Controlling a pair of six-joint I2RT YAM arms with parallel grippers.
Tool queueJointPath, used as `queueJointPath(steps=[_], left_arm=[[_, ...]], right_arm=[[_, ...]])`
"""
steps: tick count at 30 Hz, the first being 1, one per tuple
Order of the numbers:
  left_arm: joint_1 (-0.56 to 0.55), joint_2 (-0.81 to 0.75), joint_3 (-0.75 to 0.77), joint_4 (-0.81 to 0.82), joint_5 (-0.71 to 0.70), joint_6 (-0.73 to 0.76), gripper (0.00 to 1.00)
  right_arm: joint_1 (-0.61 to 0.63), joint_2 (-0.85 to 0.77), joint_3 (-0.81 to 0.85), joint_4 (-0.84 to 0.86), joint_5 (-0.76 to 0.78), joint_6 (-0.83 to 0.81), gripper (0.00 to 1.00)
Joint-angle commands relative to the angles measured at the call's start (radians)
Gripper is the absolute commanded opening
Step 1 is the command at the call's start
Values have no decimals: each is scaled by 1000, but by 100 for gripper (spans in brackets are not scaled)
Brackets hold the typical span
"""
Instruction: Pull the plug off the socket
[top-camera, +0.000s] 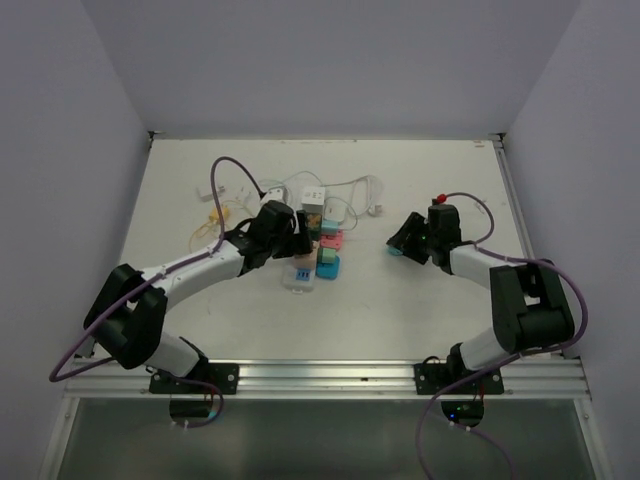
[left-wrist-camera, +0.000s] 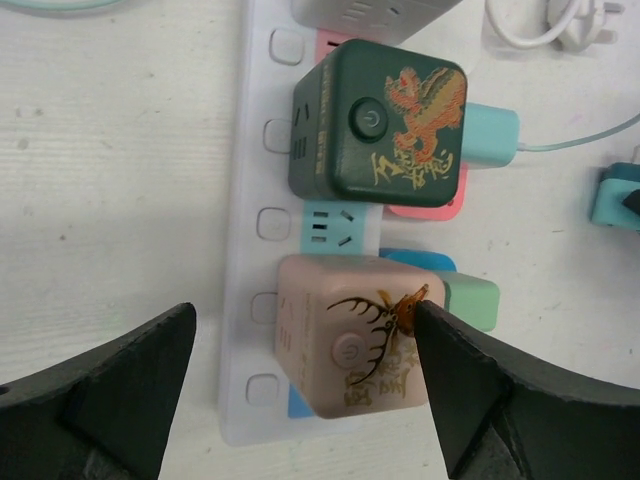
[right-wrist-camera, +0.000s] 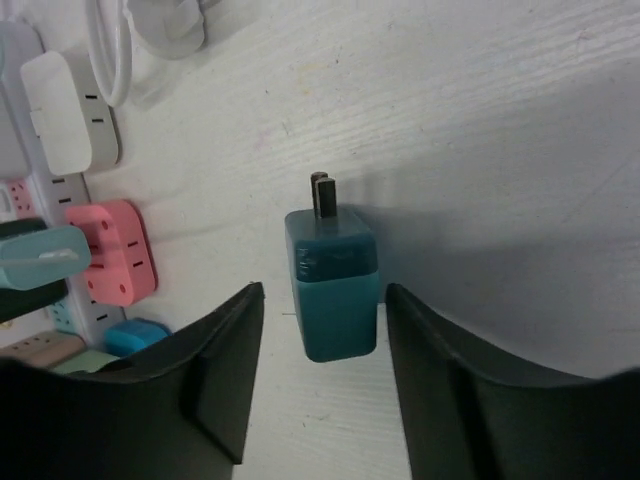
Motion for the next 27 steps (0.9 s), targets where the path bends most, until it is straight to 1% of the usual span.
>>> queueJointPath(steps=[1, 2, 3, 6, 10, 13, 15, 16, 21, 24, 27], left_arm=[[11, -32, 16, -240, -74, 54, 93], [11, -35, 22, -248, -75, 54, 93], [11, -38, 36, -266, -77, 51, 94], [9, -41, 62, -291, -60, 50, 94], [1, -44, 92, -303, -31, 39, 93], [-23, -31, 122, -316, -28, 34, 92], [-43, -11, 156, -339, -37, 33, 92], [-51, -3, 164, -345, -41, 34, 92], [-80, 31, 203, -343, -48, 28, 92], [-83, 52, 219, -337, -55, 28, 88], [-81, 81, 225, -334, -60, 28, 84]], right_arm=[[-5, -47, 8, 6, 15, -2, 61], [-5, -53, 13, -14, 7, -13, 65], [-5, -74, 19, -24, -4, -36, 71], [5, -111, 36, -78, -27, -100, 75], [86, -174, 63, -130, -48, -185, 76], [165, -179, 83, -140, -77, -241, 75], [211, -165, 99, -134, -102, -264, 75], [223, -156, 103, -126, -138, -271, 75], [304, -87, 163, -117, -169, -338, 75], [330, -41, 208, -130, -202, -376, 75], [340, 2, 240, -131, -241, -369, 75]])
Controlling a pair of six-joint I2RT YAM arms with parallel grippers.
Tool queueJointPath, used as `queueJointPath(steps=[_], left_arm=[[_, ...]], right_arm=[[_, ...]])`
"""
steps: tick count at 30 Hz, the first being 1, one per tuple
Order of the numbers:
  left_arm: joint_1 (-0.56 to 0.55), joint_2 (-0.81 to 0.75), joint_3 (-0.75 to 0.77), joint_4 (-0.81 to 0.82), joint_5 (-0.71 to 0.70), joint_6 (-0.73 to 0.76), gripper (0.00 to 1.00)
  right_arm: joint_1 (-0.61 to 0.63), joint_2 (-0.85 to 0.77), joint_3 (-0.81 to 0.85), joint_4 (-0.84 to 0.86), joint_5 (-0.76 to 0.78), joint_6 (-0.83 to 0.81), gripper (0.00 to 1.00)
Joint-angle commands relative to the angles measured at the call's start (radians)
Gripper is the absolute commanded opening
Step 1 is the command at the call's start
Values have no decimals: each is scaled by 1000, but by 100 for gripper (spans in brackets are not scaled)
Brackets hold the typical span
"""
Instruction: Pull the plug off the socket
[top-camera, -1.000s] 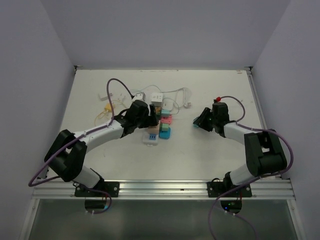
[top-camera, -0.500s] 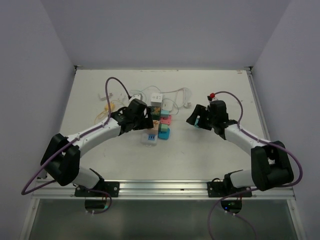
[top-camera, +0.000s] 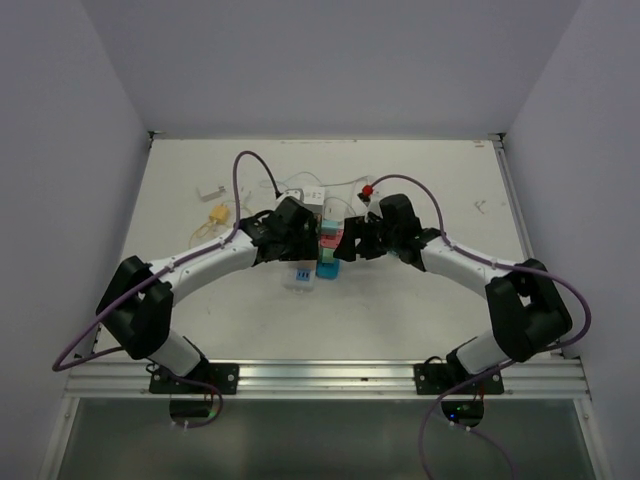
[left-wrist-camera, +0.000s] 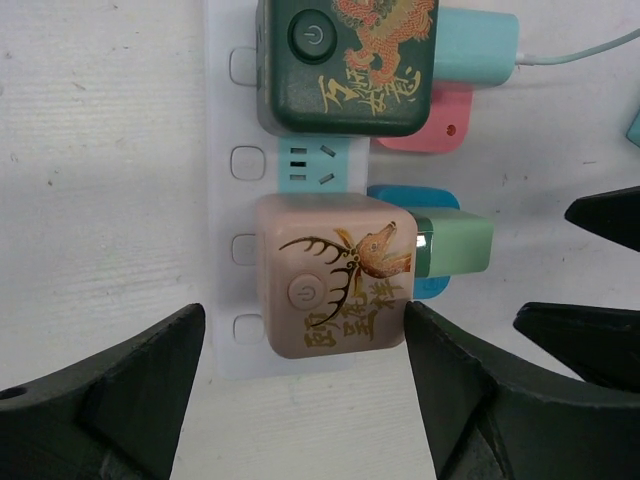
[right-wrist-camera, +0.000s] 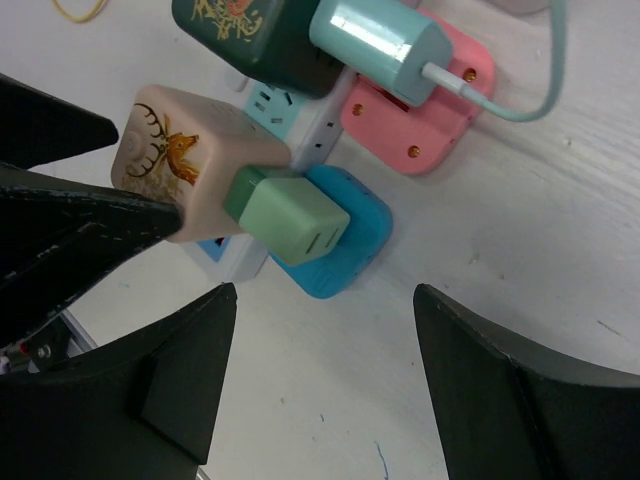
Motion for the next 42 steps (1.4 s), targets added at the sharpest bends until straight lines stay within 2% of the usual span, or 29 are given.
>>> queueJointPath(steps=[1, 11, 17, 22, 34, 42], left_arm=[[-2, 37, 39, -12, -26, 14, 83], [-2, 52, -27, 7, -21, 9, 75], [3, 23, -112, 49, 11, -7, 62], [14, 23, -122, 58, 22, -9, 56], [14, 52, -76, 52, 29, 11, 55], [12, 95, -22, 14, 23, 45, 55]], right_arm=[[10, 41, 62, 11, -77, -37, 75], [17, 117, 51, 132, -120, 63, 73], [17, 149, -10, 299, -128, 249, 69], [17, 195, -65, 474, -165, 437, 65], [24, 275, -130, 698, -181, 591, 62], [27, 371, -205, 935, -223, 715, 60]])
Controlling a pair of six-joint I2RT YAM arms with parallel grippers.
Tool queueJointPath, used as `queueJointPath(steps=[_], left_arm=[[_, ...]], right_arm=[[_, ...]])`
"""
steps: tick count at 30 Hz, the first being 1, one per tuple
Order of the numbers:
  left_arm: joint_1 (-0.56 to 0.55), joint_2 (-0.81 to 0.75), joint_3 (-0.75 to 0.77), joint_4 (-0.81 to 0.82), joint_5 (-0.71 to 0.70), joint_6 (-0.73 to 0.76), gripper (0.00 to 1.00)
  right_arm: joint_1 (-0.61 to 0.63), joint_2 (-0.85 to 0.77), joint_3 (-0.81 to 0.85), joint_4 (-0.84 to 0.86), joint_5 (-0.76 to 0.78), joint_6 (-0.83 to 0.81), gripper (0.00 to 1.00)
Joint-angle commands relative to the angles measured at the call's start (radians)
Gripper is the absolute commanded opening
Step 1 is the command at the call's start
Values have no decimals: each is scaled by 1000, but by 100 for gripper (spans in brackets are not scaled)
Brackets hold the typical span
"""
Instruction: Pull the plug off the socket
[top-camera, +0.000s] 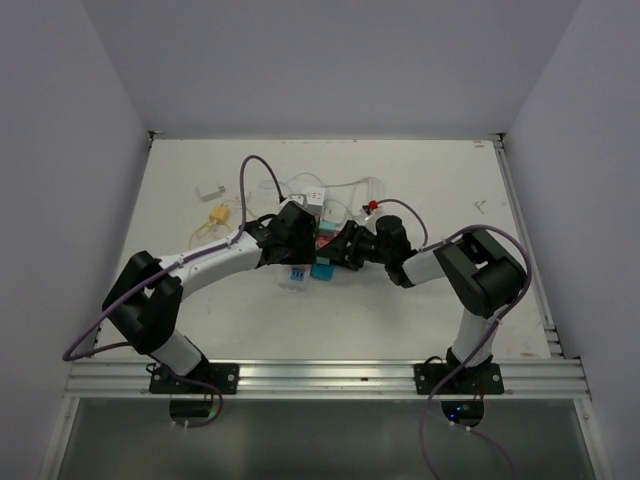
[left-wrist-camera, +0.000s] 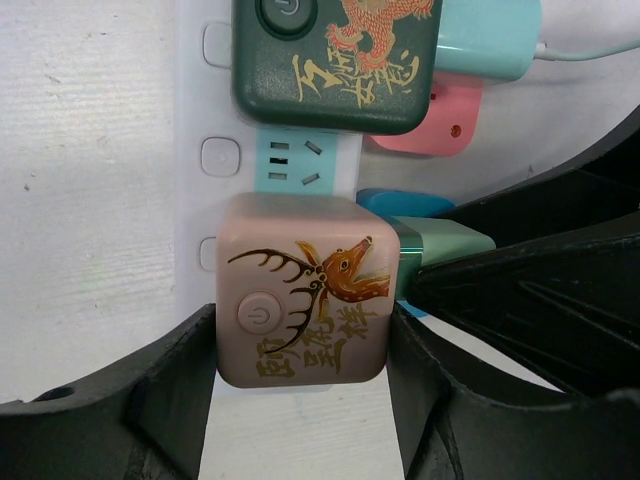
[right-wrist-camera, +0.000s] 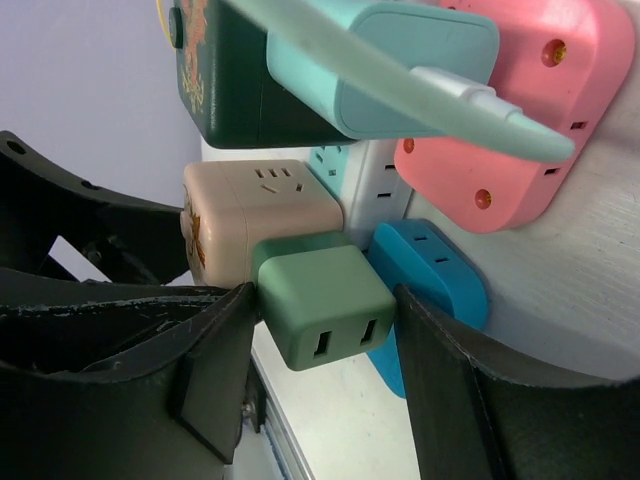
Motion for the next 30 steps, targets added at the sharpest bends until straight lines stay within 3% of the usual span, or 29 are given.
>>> queueJointPath(steps=[1, 3, 5, 9, 10, 14, 30], left_arm=[[10, 60, 28, -54, 4, 28, 55], [8, 73, 37, -71, -4, 31, 55], [5, 87, 43, -88, -16, 31, 55], [5, 96, 40, -111, -42, 33, 54], [5, 98, 33, -114, -46, 31, 54], [11, 98, 5, -114, -63, 25, 52], [44, 162, -4, -138, -115, 27, 50]], right_arm=[[5, 46, -40, 206, -45, 74, 59], [6, 80, -58, 264, -60, 109, 58], [6, 104, -75, 361, -69, 149, 49], [3, 172, -103, 514, -91, 207, 27], [3, 192, -112, 554, -94, 214, 18], [-17, 203, -135, 570, -95, 198, 0], [-172, 226, -256, 728, -175, 233, 0]])
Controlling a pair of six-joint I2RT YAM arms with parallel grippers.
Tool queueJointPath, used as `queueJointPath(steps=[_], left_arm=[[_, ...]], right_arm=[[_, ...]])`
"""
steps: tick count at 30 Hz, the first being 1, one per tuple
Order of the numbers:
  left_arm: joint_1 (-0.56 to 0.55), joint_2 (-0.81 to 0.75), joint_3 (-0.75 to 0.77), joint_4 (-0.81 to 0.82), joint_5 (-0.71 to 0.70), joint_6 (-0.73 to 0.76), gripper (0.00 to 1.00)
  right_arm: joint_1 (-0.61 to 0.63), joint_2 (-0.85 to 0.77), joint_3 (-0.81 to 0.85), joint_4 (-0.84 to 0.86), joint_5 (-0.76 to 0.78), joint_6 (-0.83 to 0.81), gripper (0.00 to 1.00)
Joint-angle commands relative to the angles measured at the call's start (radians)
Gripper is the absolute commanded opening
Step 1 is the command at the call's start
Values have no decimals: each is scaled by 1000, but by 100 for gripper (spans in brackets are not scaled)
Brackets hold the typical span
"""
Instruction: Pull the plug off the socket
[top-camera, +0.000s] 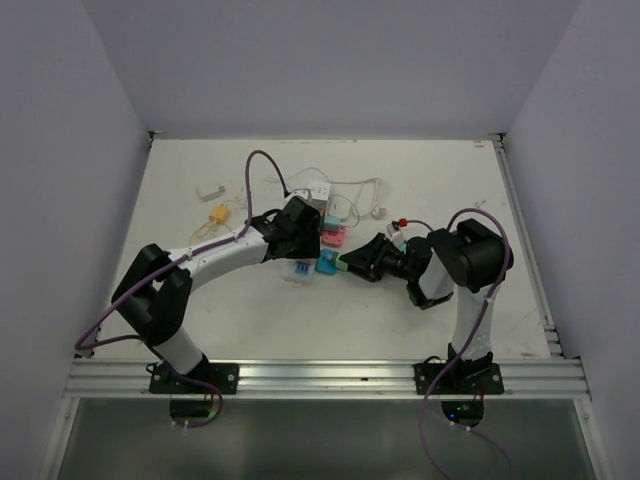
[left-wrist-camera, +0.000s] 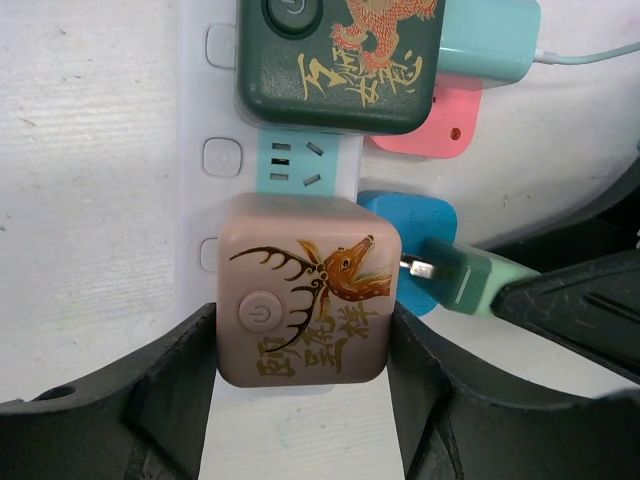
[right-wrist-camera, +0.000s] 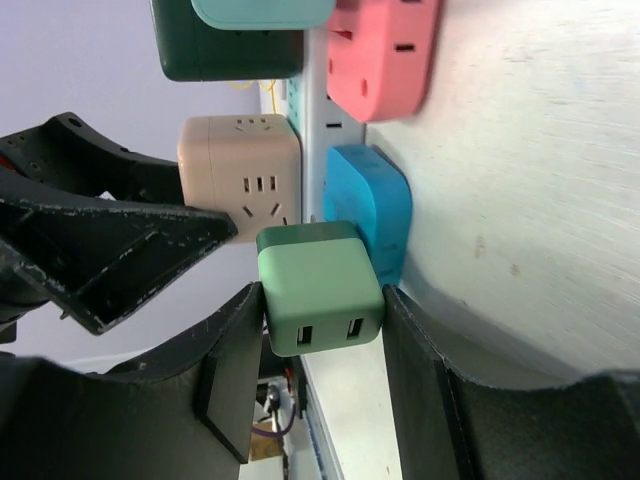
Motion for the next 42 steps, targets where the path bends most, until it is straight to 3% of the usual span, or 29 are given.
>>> queueJointPath(steps=[1, 12, 18, 20, 25, 27, 31, 34, 36, 39, 42], left_arm=[[37, 105, -53, -164, -128, 16, 50], [39, 130, -36, -201, -190, 39, 50], [41, 118, -43, -236, -223, 73, 50], [39, 96, -48, -236, -219, 81, 51], [40, 66, -53, -228, -197, 99, 53], [41, 60, -51, -227, -184, 105, 54], [40, 37, -42, -224, -159, 108, 68], [42, 29, -28, -225, -156, 108, 77], [42, 29, -16, -228, -156, 107, 81], [42, 26, -1, -225, -148, 104, 86], [42, 10, 12, -222, -134, 105, 94]], right_arm=[[-24, 16, -29, 112, -39, 0, 0], [-90, -94, -88, 69, -25, -15, 0], [-93, -288, -63, -300, 55, -213, 0], [-92, -367, -26, -557, 110, -338, 0], [-93, -569, 47, -999, 358, -521, 0], [-92, -599, 58, -1072, 426, -564, 2], [-93, -643, 84, -1213, 559, -601, 14], [-93, -657, 96, -1255, 601, -627, 33], [-93, -663, 104, -1270, 607, -638, 51], [-92, -677, 129, -1301, 604, -669, 68], [-80, -695, 148, -1330, 604, -698, 77]])
